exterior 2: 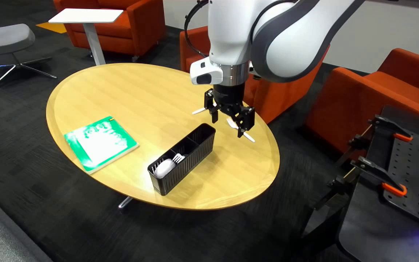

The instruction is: Move the black object back

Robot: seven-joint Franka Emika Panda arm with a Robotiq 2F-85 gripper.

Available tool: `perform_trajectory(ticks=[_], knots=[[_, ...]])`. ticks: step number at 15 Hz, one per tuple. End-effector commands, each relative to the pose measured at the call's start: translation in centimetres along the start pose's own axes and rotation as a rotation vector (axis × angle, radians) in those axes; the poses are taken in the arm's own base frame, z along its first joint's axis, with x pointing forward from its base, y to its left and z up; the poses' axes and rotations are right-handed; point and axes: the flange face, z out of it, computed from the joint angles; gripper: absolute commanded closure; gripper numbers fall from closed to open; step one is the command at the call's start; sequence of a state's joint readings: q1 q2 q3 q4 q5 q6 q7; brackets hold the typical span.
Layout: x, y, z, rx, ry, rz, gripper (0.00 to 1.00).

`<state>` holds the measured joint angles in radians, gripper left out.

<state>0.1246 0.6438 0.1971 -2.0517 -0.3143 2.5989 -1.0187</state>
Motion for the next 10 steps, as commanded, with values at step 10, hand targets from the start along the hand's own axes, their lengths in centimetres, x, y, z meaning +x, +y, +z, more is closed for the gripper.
perform_trajectory(ticks=[10], knots=[[1.9,4.7,6.2,-0.045,0.021,-0.037,0.0]])
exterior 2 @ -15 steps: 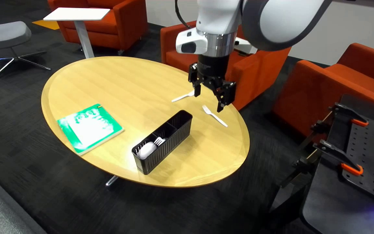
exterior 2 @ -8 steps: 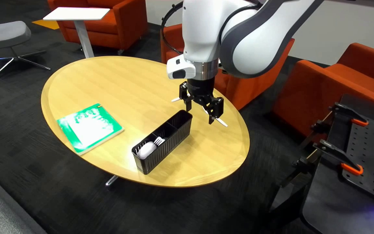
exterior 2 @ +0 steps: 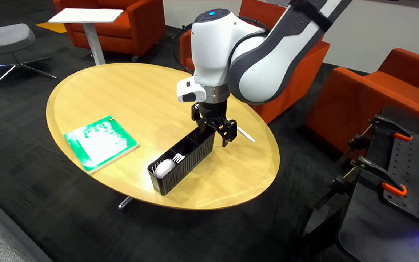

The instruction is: Move the black object back

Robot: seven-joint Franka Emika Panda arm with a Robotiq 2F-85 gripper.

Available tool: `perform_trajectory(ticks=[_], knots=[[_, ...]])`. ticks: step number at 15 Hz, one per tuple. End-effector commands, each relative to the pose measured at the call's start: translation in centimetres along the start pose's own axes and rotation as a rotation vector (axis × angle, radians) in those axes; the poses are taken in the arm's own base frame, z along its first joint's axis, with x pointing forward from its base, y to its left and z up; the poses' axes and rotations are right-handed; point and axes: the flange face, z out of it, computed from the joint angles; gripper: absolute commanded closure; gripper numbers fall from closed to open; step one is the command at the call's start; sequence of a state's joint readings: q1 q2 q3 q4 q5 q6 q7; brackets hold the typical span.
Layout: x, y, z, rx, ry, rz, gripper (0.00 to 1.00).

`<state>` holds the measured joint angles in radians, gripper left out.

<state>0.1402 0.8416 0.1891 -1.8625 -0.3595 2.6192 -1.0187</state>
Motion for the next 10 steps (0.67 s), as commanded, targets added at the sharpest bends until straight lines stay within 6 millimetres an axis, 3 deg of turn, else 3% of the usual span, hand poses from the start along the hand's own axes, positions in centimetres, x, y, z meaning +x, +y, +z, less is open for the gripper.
perform_trajectory(ticks=[1,6,7,8,10], knots=[[0.3,1.5,1.6,-0.033,0.013,-0.009,0.0],[0.5,2.5,3.2,-0.028,0.027,0.012,0.02],[0.6,2.6,3.5,-0.027,0.031,0.013,0.26],[0.7,2.7,3.7,-0.028,0.029,0.015,0.26],[0.7,2.9,4.1,-0.026,0.032,0.017,0.38]])
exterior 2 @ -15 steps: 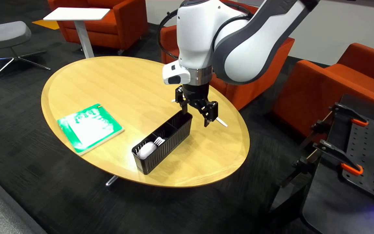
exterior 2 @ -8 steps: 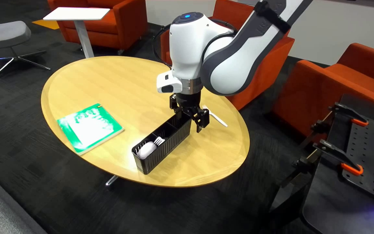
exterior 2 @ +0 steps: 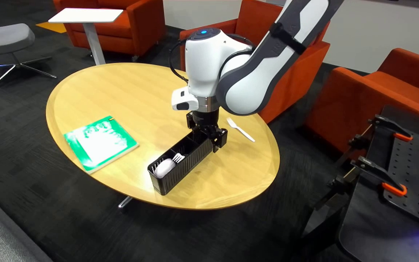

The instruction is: Move the black object back

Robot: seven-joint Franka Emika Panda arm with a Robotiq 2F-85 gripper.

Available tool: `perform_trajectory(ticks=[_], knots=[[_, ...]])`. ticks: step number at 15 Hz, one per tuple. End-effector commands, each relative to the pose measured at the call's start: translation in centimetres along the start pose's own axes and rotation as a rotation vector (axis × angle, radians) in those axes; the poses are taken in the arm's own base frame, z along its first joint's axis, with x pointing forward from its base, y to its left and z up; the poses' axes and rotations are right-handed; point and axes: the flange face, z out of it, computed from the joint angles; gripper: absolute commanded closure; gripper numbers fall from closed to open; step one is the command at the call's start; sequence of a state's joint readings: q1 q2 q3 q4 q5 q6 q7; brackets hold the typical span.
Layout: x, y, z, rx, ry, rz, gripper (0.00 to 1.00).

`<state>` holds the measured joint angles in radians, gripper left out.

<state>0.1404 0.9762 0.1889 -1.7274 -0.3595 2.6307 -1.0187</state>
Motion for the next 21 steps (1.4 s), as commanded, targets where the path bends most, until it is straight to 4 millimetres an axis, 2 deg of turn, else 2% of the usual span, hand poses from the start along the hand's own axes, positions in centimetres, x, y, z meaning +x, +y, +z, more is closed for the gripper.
perform_trajectory(ticks=[1,8,10,15,21], knots=[[0.3,0.8,0.5,-0.02,0.011,0.0,0.47],[0.2,1.2,1.2,-0.01,0.013,0.024,0.99],[0.3,1.4,0.9,-0.014,0.01,0.029,1.0],[0.1,2.4,-2.0,-0.068,-0.001,0.021,0.99],[-2.6,5.5,-4.7,-0.121,-0.092,-0.016,0.99]])
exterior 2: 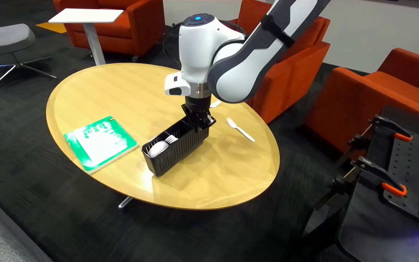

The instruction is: Move the black object back

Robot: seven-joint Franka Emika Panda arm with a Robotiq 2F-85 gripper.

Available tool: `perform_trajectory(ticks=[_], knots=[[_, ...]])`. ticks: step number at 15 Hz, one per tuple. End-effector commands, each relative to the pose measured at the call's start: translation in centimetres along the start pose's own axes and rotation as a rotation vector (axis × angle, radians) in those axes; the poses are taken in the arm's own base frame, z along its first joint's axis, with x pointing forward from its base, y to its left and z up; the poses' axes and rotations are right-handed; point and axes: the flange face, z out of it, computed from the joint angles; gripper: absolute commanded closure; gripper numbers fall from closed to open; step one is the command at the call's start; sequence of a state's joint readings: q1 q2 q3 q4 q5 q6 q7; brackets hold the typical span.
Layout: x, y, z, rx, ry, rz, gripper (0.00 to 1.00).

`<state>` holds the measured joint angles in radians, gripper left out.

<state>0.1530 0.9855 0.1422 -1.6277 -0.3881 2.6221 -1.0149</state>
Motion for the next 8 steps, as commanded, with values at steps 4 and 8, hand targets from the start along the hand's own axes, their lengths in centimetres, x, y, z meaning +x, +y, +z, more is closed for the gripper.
perform_trajectory(ticks=[4,8], knots=[[-2.5,4.4,-3.2,-0.065,-0.1,-0.068,0.99],[-2.6,6.5,-3.8,-0.067,-0.092,-0.113,0.99]])
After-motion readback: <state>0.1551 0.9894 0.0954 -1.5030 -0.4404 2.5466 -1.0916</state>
